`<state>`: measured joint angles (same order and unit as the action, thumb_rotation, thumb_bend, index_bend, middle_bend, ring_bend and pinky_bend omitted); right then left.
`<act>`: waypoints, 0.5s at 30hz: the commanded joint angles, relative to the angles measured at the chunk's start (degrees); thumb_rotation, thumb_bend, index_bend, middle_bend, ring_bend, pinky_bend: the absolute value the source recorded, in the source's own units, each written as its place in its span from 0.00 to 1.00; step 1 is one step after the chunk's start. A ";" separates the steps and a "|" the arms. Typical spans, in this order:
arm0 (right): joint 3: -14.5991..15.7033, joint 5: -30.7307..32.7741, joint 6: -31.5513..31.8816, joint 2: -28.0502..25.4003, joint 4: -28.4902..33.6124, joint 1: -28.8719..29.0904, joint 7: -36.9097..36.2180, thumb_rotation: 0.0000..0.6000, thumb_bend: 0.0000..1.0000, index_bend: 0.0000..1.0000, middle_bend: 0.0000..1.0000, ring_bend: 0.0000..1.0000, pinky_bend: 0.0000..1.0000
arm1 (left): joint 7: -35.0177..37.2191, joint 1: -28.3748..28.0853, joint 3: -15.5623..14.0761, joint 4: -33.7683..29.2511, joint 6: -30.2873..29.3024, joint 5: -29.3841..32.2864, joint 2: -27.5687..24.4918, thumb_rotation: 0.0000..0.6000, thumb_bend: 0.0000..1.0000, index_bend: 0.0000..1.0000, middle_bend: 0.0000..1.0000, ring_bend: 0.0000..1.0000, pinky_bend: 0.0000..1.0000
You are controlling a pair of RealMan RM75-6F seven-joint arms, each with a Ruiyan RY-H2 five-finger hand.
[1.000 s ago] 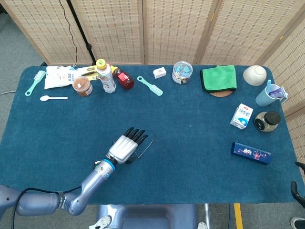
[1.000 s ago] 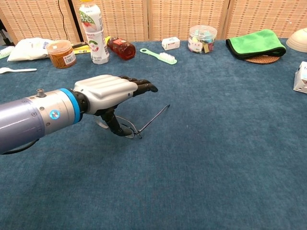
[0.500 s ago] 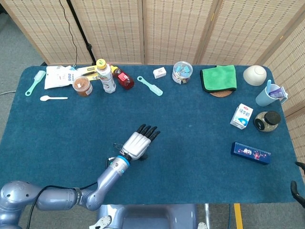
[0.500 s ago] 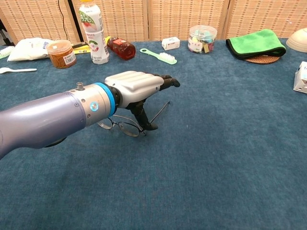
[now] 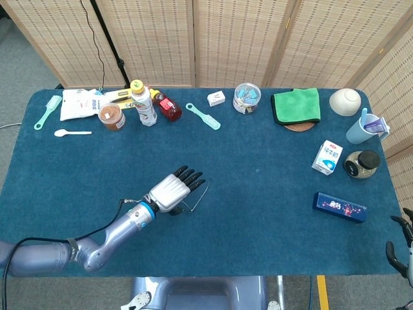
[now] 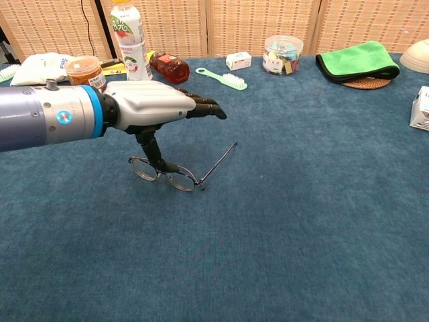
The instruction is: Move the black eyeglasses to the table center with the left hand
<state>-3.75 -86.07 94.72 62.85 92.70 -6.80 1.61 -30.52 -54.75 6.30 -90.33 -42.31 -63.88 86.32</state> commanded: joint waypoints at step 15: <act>0.00 0.26 0.55 0.02 0.89 -0.29 1.24 1.00 0.48 0.24 0.13 0.13 0.17 | 2.20 -1.03 -5.62 3.85 2.90 -10.39 -4.26 0.86 0.23 0.00 0.00 0.00 0.00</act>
<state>-3.76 -85.83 95.24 62.89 93.59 -7.06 2.85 -27.95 -55.82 0.90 -86.87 -39.03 -74.16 81.72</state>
